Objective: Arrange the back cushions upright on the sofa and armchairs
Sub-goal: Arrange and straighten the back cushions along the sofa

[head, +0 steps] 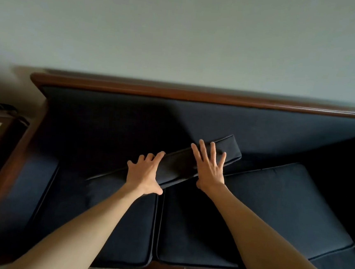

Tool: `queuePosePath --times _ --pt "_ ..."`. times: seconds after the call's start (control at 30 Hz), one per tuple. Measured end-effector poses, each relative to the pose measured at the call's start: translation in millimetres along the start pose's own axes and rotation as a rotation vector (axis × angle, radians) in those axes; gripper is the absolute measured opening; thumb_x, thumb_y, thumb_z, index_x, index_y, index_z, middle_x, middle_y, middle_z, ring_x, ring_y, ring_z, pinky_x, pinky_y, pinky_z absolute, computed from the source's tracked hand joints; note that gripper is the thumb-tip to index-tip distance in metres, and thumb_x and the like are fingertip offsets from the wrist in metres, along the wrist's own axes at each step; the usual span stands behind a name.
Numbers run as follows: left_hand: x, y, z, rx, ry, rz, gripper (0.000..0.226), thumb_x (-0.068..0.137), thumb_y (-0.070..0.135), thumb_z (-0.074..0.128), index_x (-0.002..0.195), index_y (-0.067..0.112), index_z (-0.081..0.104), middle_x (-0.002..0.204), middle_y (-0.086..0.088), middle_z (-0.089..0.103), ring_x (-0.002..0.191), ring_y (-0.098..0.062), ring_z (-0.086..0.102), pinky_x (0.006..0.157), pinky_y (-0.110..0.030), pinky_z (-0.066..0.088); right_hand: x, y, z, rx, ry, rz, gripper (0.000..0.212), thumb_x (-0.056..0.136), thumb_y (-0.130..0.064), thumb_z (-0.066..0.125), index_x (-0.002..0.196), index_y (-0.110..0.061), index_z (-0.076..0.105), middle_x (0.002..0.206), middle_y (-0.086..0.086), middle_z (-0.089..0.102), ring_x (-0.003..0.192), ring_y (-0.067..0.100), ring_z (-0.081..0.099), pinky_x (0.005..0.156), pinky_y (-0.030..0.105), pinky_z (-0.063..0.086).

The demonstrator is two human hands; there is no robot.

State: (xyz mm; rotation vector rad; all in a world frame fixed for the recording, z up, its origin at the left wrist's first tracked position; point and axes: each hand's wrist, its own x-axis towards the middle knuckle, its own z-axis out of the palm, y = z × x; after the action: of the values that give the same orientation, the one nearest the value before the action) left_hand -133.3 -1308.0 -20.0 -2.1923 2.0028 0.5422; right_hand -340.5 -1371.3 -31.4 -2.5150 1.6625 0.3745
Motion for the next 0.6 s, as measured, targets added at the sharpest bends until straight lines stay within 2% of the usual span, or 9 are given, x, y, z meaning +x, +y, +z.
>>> queuePosePath --times 0.07,0.17,0.23,0.3,0.4,0.47,0.6 --pt "11.7 -7.8 -10.7 -0.023 -0.005 -0.005 0.123 0.048 0.049 0.083 0.147 0.034 0.011 0.137 -0.001 0.045 0.121 -0.028 0.046 0.095 -0.059 0.042 22.3 -1.7 -9.7 -0.009 0.017 -0.025 0.119 0.076 -0.014 0.076 0.155 -0.024 -0.012 0.164 0.003 -0.020 0.148 0.036 -0.023 0.114 0.071 0.003" --pt "20.0 -16.5 -17.1 -0.010 -0.003 -0.018 0.126 0.047 0.055 0.081 0.148 0.033 0.009 0.137 -0.002 0.045 0.120 -0.029 0.046 0.093 -0.057 0.043 49.6 -5.9 -20.1 0.007 -0.021 -0.041 0.111 0.072 -0.012 0.080 0.155 -0.018 0.006 0.165 0.004 -0.014 0.149 0.032 -0.022 0.114 0.071 0.000" --pt "18.6 -19.0 -11.1 0.058 0.046 -0.032 0.132 0.048 0.059 0.081 0.150 0.031 0.003 0.142 -0.003 0.040 0.124 -0.030 0.043 0.094 -0.059 0.040 66.0 -6.7 -23.6 -0.006 -0.047 -0.067 0.114 0.067 -0.018 0.086 0.152 -0.017 0.010 0.164 0.004 0.002 0.151 0.032 -0.012 0.113 0.072 -0.001" --pt "19.7 -21.4 -5.9 0.153 0.078 -0.042 0.135 0.049 0.058 0.083 0.151 0.028 -0.001 0.142 -0.006 0.039 0.126 -0.031 0.041 0.098 -0.062 0.036 78.6 -7.6 -27.8 -0.055 -0.051 -0.100 0.118 0.064 -0.028 0.087 0.152 -0.020 0.009 0.154 0.004 0.021 0.149 0.032 0.005 0.112 0.074 0.002" --pt "33.1 -30.4 -14.8 0.160 0.083 -0.046 0.126 0.052 0.046 0.085 0.147 0.025 0.006 0.134 -0.008 0.044 0.119 -0.032 0.046 0.096 -0.058 0.039 95.3 -7.8 -36.9 -0.144 -0.025 -0.168 0.110 0.063 -0.044 0.085 0.148 -0.023 0.019 0.141 0.003 0.037 0.139 0.032 0.027 0.112 0.073 0.008" --pt "44.4 -42.2 -27.5 0.113 0.065 -0.018 0.120 0.052 0.042 0.086 0.144 0.025 0.012 0.132 -0.007 0.045 0.118 -0.031 0.047 0.095 -0.057 0.039 106.0 -9.1 -47.1 -0.175 -0.031 -0.196 0.103 0.063 -0.051 0.082 0.145 -0.023 0.026 0.138 0.002 0.042 0.135 0.033 0.034 0.113 0.071 0.009" --pt "57.5 -83.8 -49.5 0.060 0.011 0.024 0.121 0.050 0.042 0.086 0.146 0.027 0.013 0.137 -0.004 0.043 0.122 -0.029 0.047 0.098 -0.058 0.039 124.3 -33.4 -67.4 -0.152 -0.056 -0.227 0.099 0.064 -0.057 0.077 0.145 -0.025 0.029 0.139 0.002 0.045 0.136 0.035 0.033 0.114 0.070 0.008"
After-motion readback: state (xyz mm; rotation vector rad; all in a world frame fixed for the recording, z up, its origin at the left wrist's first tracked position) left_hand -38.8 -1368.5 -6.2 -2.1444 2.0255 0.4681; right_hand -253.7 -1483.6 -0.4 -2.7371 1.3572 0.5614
